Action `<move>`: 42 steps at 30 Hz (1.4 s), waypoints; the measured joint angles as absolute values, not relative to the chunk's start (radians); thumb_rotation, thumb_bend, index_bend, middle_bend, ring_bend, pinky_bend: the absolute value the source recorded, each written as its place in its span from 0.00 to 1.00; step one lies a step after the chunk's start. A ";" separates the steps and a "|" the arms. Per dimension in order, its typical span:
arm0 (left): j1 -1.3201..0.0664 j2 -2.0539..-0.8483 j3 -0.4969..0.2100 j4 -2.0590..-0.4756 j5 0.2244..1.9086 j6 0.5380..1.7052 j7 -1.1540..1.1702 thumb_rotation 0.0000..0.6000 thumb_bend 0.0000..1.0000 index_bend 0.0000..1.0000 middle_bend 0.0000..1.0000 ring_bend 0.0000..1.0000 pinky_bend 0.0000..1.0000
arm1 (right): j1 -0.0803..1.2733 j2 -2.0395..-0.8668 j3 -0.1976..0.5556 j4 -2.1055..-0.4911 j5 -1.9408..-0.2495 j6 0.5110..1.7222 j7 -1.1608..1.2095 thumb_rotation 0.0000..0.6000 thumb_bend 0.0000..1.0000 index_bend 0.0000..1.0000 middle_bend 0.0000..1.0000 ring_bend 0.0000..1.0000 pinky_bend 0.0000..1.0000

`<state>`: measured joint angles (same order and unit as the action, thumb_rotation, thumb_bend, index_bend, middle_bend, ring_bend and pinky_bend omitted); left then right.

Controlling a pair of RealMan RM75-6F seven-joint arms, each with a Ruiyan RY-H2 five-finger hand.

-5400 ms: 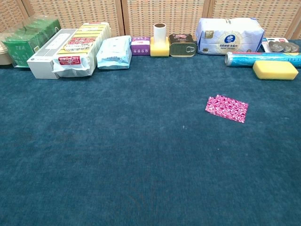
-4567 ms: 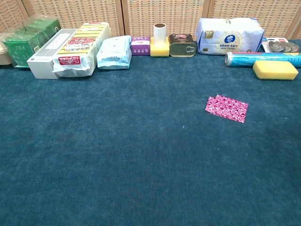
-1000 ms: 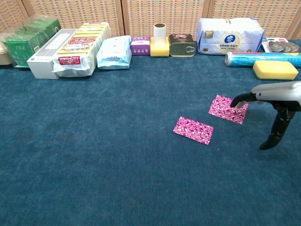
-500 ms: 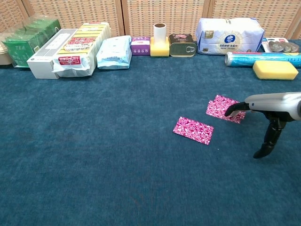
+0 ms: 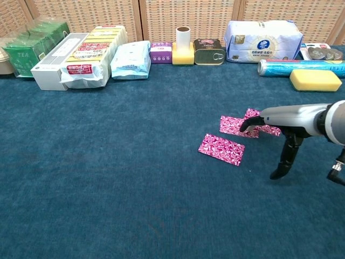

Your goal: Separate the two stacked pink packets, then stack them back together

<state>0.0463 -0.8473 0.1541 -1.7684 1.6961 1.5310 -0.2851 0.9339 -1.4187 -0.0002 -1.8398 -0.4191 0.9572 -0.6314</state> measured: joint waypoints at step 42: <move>0.050 -0.851 0.159 -1.768 1.705 1.537 -0.278 1.00 0.03 0.00 0.00 0.00 0.04 | 0.873 -1.557 0.020 -1.858 -0.597 1.321 -0.663 1.00 0.00 0.26 0.00 0.00 0.02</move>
<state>0.0497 -0.8507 0.1587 -1.7681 1.7051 1.5372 -0.2780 0.8735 -1.5569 0.0199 -1.8582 -0.5967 1.3206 -0.6628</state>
